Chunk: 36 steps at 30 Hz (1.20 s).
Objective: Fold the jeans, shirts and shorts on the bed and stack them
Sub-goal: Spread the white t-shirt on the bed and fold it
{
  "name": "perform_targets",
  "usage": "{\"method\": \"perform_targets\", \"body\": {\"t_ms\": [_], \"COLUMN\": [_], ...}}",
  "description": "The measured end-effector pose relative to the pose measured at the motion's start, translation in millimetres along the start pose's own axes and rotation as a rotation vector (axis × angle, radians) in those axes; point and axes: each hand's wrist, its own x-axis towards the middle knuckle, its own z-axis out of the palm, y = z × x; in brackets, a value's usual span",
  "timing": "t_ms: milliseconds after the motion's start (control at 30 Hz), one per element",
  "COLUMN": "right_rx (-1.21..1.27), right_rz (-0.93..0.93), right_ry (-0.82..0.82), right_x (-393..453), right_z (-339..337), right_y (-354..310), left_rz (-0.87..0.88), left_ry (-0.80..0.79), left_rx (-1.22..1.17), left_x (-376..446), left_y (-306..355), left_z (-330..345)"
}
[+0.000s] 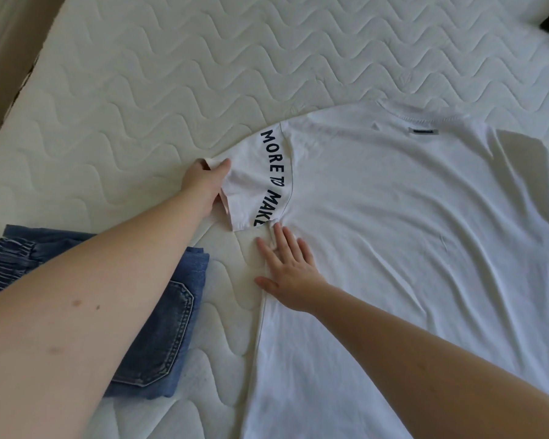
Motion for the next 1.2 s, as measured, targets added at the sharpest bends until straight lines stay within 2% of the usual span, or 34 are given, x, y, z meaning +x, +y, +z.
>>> {"method": "perform_targets", "body": {"t_ms": [167, 333, 433, 600, 733, 833, 1033, 1200], "right_rx": [0.005, 0.037, 0.042, 0.073, 0.169, 0.334, 0.351, 0.350], "right_rz": [-0.021, -0.020, -0.024, -0.031, -0.087, -0.110, 0.242, 0.501], "right_ry": [-0.039, -0.082, -0.089, -0.067, 0.003, 0.115, 0.260, 0.316], "right_x": [3.1, 8.4, 10.4, 10.6, 0.7, -22.5, -102.0, -164.8], "right_z": [4.3, 7.2, 9.3, 10.0, -6.0, -28.7, -72.5, -97.2], "right_y": [7.6, 11.0, 11.6, 12.3, 14.0, 39.5, 169.1, 291.3], "left_rz": [0.147, 0.284, 0.338, 0.415, 0.480, 0.561, 0.669, 0.813], "left_ry": [0.061, 0.155, 0.144, 0.245, 0.077, 0.038, -0.098, -0.320], "left_rx": [0.043, 0.316, 0.406, 0.477, 0.643, 0.716, 0.792, 0.888], "left_x": [0.2, -8.1, -20.0, -51.1, -78.3, -93.7, -134.4, -173.8], "left_y": [9.8, 6.4, 4.7, -2.1, -13.8, -14.9, -7.8, 10.8], "left_z": [-0.1, -5.9, -7.6, -9.6, 3.4, 35.6, 157.0, 279.2]}}
